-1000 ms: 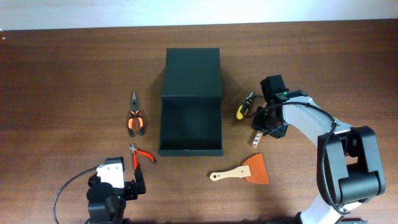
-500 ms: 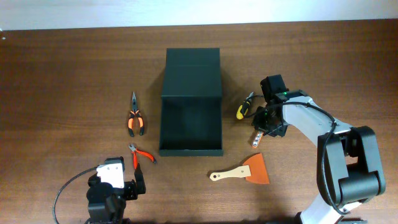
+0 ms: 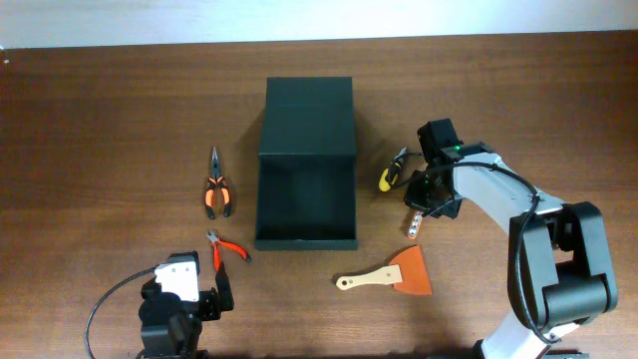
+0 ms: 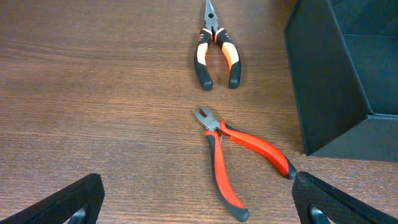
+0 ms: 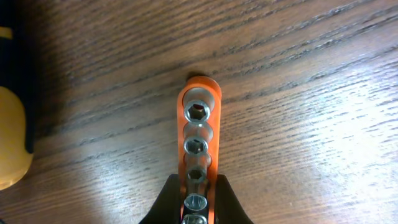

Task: Pack container
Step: 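Close the right gripper on the orange socket rail and lift, then carry the socket rail into the green box and release it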

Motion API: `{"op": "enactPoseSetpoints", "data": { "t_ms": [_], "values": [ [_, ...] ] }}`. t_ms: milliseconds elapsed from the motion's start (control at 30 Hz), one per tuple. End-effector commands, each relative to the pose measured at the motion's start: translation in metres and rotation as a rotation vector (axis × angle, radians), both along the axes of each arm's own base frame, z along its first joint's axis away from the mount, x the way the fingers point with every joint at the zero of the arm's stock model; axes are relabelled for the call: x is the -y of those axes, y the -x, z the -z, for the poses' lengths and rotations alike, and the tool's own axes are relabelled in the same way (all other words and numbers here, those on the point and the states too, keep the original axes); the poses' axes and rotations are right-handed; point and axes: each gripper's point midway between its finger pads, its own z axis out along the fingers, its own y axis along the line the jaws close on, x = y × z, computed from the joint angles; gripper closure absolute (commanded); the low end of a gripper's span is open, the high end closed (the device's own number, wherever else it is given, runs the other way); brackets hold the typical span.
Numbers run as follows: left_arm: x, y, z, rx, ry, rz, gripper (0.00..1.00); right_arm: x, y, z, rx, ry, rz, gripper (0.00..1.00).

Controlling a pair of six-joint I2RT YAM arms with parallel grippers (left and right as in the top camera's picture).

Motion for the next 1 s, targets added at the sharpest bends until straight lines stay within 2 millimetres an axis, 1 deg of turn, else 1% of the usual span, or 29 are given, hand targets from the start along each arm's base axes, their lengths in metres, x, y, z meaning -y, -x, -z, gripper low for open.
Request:
{"op": "enactPoseSetpoints", "data": {
  "t_ms": [0,133,267,367,467,533,600,700,767,833,967],
  "values": [
    [0.000,0.000,0.000,0.006,0.010,-0.007,0.01,-0.005,-0.016,-0.014,0.035,-0.007,-0.024,0.95],
    [0.000,0.000,0.000,0.006,0.010,-0.007,0.01,-0.007,-0.024,-0.032,0.039,-0.006,-0.038,0.96],
    [0.000,0.000,0.000,0.006,0.010,-0.007,0.01,-0.008,-0.028,-0.047,0.034,-0.005,-0.047,0.96],
    [0.000,0.000,0.000,0.006,0.010,-0.007,0.01,-0.011,-0.031,-0.059,0.041,-0.013,-0.109,0.96],
    [0.000,0.000,0.000,0.006,0.010,-0.007,0.01,-0.021,-0.036,-0.075,0.057,-0.054,-0.206,0.96],
    [0.000,0.000,0.000,0.006,0.010,-0.007,0.01,-0.033,-0.039,-0.087,0.079,-0.089,-0.287,0.96],
    [0.000,0.000,0.000,0.006,0.010,-0.007,0.01,-0.052,-0.042,-0.102,0.111,-0.133,-0.390,0.96],
    [0.000,0.000,0.000,0.006,0.010,-0.007,0.01,-0.087,-0.042,-0.123,0.172,-0.201,-0.567,0.96],
    [0.000,0.000,0.000,0.006,0.010,-0.007,0.01,-0.111,-0.039,-0.134,0.212,-0.226,-0.695,0.96],
    [0.000,0.000,0.000,0.006,0.010,-0.007,0.01,-0.134,-0.032,-0.141,0.246,-0.222,-0.828,0.96],
    [0.000,0.000,0.000,0.006,0.010,-0.007,0.01,-0.176,-0.010,-0.142,0.282,-0.214,-1.058,0.96]
  ]
}}
